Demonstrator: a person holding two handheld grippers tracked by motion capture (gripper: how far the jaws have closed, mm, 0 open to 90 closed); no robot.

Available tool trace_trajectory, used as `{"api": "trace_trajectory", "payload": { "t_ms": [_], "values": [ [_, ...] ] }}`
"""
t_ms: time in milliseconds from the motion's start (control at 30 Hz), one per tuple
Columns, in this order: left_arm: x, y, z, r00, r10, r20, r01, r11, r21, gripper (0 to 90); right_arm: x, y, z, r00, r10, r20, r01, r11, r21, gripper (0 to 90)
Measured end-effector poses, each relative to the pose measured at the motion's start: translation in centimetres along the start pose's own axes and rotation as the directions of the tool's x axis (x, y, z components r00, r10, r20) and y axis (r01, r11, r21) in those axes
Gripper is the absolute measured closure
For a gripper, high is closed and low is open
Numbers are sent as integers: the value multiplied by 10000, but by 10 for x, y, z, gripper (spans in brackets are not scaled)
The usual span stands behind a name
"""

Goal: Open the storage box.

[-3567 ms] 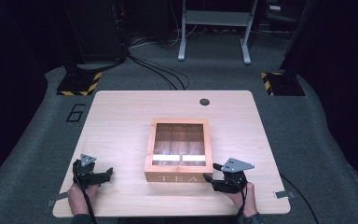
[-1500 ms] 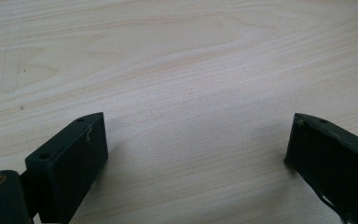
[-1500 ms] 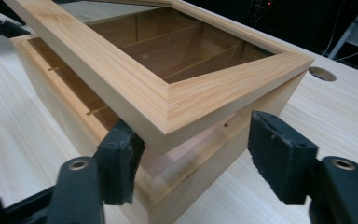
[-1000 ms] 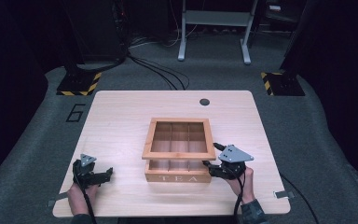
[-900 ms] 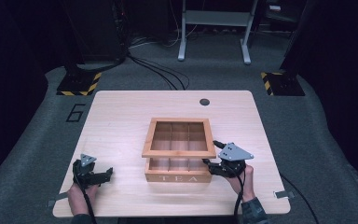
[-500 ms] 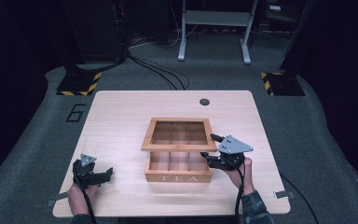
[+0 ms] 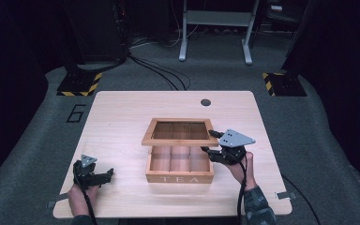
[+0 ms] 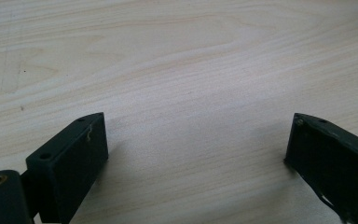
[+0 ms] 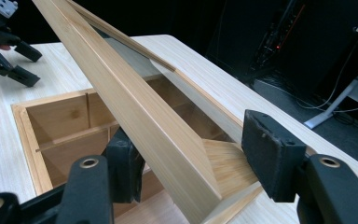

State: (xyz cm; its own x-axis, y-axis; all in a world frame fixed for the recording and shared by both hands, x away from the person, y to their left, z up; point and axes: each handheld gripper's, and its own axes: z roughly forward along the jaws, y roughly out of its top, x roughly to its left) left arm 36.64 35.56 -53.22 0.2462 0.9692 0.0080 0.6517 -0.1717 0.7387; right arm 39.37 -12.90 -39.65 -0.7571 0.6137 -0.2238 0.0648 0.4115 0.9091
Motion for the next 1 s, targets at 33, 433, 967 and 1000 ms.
{"api": "trace_trajectory", "payload": {
  "t_ms": [33,433,967,1000],
  "values": [
    [0,0,0,10000,0,-7,0,10000,-6,53,-1,1,0,10000,32,-34,-32,10000,7,416],
    [0,0,0,10000,-2,7,2,10000,4,53,-15,13,2,9974,486,-538,-474,9986,220,422],
    [0,0,0,10000,-11,18,11,10000,12,53,-42,38,9,9852,1332,-1079,-1288,9906,467,438],
    [0,0,0,10000,-12,16,12,10000,9,53,-44,39,10,9832,1449,-1112,-1398,9888,528,439]
  ]
}}
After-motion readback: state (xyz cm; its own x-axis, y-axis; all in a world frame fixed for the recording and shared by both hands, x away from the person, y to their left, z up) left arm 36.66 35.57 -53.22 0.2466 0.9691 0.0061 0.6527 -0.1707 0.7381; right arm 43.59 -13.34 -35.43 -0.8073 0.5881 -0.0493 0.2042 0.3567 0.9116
